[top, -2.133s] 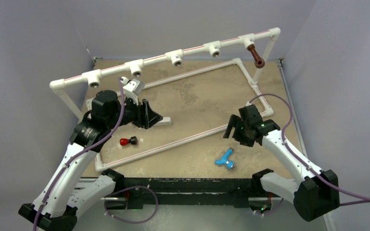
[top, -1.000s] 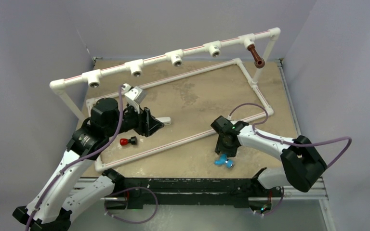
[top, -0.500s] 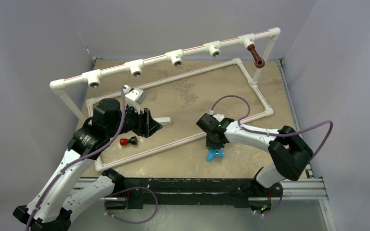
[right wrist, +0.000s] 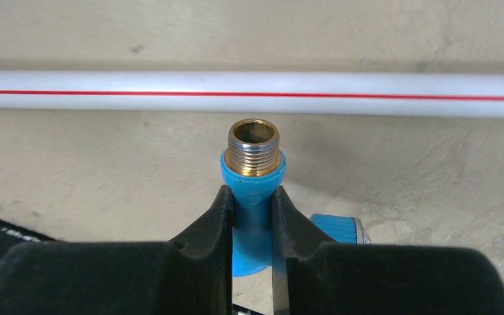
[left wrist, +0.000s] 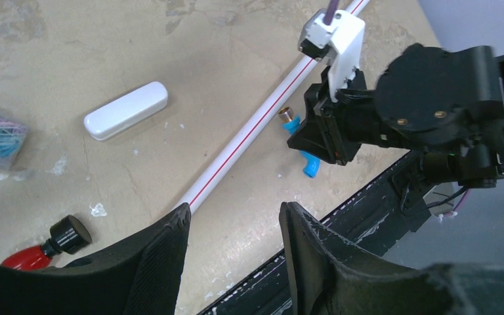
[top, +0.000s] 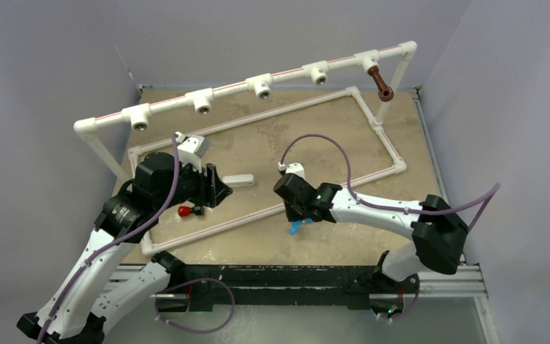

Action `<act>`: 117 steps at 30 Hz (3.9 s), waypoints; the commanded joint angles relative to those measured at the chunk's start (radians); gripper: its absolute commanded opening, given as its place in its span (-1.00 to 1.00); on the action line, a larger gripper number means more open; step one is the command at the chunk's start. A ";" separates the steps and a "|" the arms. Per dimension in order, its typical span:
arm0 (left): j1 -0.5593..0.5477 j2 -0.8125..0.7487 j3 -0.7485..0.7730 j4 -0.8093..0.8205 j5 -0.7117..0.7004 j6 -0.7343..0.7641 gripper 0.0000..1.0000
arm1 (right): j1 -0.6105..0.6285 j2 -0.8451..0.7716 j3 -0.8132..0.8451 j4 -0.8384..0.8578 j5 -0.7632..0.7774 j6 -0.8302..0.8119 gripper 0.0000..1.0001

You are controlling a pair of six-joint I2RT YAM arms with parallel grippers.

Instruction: Install the water faucets

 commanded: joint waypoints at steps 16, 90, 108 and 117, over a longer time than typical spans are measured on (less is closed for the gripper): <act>-0.005 0.033 0.064 -0.001 0.097 -0.126 0.01 | 0.130 -0.384 -0.132 0.518 -0.104 -0.579 -1.00; -0.006 0.168 -0.012 0.116 0.518 -0.221 -1.00 | 0.200 -0.389 0.011 0.381 -0.344 -1.050 0.05; -0.006 -0.038 -0.023 0.119 0.391 -0.191 -1.00 | 0.184 -0.585 0.087 0.259 -0.280 -0.748 0.51; -0.005 -0.135 0.008 0.087 0.364 -0.148 -1.00 | -0.130 -0.503 0.100 0.285 -0.782 -0.553 0.50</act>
